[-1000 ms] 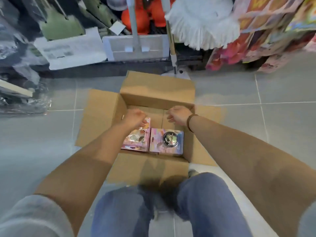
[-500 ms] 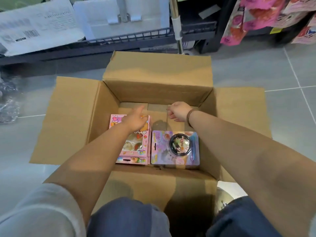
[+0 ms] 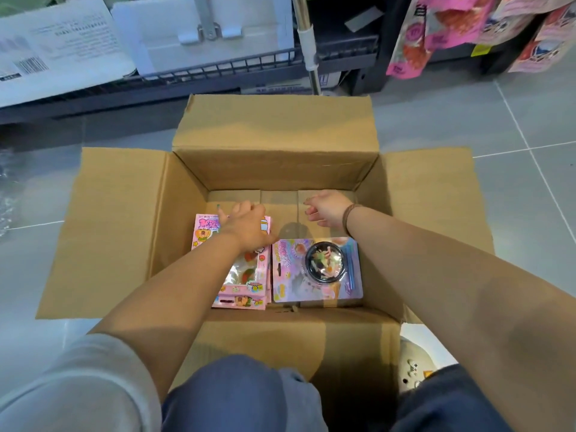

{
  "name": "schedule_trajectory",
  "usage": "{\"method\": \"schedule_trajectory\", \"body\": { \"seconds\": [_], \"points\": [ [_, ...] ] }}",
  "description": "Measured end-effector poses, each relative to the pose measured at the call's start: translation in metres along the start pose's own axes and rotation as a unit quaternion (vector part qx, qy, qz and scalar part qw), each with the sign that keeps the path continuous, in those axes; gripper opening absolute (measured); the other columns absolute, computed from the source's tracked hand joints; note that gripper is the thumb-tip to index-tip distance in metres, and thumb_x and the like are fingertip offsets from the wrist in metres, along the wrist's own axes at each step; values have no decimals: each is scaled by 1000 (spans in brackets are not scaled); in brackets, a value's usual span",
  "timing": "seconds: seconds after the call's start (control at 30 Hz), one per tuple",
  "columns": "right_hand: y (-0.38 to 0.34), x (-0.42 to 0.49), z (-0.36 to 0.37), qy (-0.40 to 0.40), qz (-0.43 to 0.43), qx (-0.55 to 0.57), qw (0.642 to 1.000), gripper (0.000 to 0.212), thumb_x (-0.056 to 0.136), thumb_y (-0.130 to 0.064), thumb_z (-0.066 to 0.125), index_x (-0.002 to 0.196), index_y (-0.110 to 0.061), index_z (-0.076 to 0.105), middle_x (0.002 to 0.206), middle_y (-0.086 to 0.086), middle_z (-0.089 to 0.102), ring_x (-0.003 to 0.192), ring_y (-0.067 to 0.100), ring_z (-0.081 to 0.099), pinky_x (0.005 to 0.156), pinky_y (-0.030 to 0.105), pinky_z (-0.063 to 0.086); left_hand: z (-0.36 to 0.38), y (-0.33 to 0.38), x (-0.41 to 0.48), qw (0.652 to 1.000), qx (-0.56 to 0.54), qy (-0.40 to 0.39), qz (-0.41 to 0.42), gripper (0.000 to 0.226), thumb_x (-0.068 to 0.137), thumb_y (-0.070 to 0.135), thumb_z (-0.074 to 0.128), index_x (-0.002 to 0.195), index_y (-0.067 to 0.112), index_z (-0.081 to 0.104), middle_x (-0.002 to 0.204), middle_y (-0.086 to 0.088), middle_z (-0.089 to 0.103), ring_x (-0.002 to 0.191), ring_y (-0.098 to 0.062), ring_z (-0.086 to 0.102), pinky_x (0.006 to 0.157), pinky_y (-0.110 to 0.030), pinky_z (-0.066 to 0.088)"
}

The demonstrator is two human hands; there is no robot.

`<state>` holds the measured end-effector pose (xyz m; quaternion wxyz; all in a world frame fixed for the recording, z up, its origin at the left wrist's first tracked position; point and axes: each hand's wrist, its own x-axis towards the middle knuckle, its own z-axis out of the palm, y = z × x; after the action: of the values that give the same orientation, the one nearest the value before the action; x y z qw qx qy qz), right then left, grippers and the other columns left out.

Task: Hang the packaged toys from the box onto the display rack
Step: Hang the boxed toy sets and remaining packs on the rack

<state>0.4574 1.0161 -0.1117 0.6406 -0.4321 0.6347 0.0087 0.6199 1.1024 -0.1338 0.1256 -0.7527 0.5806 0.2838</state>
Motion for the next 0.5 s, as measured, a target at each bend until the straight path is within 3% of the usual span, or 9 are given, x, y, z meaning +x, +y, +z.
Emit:
{"method": "schedule_trajectory", "body": {
  "seconds": [0.07,0.13,0.17,0.23,0.33,0.43,0.5],
  "points": [
    [-4,1,-2,9,-9,5,1000,13,98,-20,45,90,-15,54,75,-1,54,64,9,51,60,22,40,-1,2,-2,999,-31,20,-3,48,82,59,53,104,17,44,113,-6,55,119,-26,47,114,-61,4],
    [-5,2,-4,16,-19,12,1000,16,98,-20,46,83,-18,51,75,-1,54,64,9,52,59,22,40,-2,4,-6,998,-37,54,-3,41,84,55,51,95,17,38,89,-3,58,102,-28,57,113,-56,13],
    [-4,2,-4,17,-23,12,1000,15,98,-21,46,84,-18,52,75,-1,55,65,10,52,59,22,40,-4,3,-8,997,-24,72,2,39,84,53,52,95,18,37,88,-3,58,99,-28,58,109,-52,22],
    [-1,0,-4,15,-27,3,1000,11,98,-22,46,93,-16,53,76,-1,56,67,10,53,60,23,41,-7,3,-12,995,22,93,23,39,83,54,53,93,19,41,96,-4,61,98,-27,57,89,-39,38],
    [-3,-3,-4,8,-45,-5,999,11,98,-22,45,102,-14,52,77,-1,56,68,10,54,61,23,41,-20,0,-22,992,39,104,54,38,83,56,52,73,20,45,90,-3,59,90,-25,57,61,-28,36],
    [-11,-4,-5,5,-62,12,998,9,98,-21,46,98,-14,52,77,-1,55,66,10,53,61,23,41,-40,-5,-30,982,-109,153,9,41,82,47,58,60,19,38,70,1,50,71,-24,53,53,-27,30],
    [-14,-6,-6,8,-56,45,997,10,97,-21,47,89,-17,51,75,0,56,61,9,55,58,23,39,-55,-9,-34,954,-234,188,-25,42,81,42,61,58,17,36,60,0,45,62,-23,47,55,-30,31]
  ]
}}
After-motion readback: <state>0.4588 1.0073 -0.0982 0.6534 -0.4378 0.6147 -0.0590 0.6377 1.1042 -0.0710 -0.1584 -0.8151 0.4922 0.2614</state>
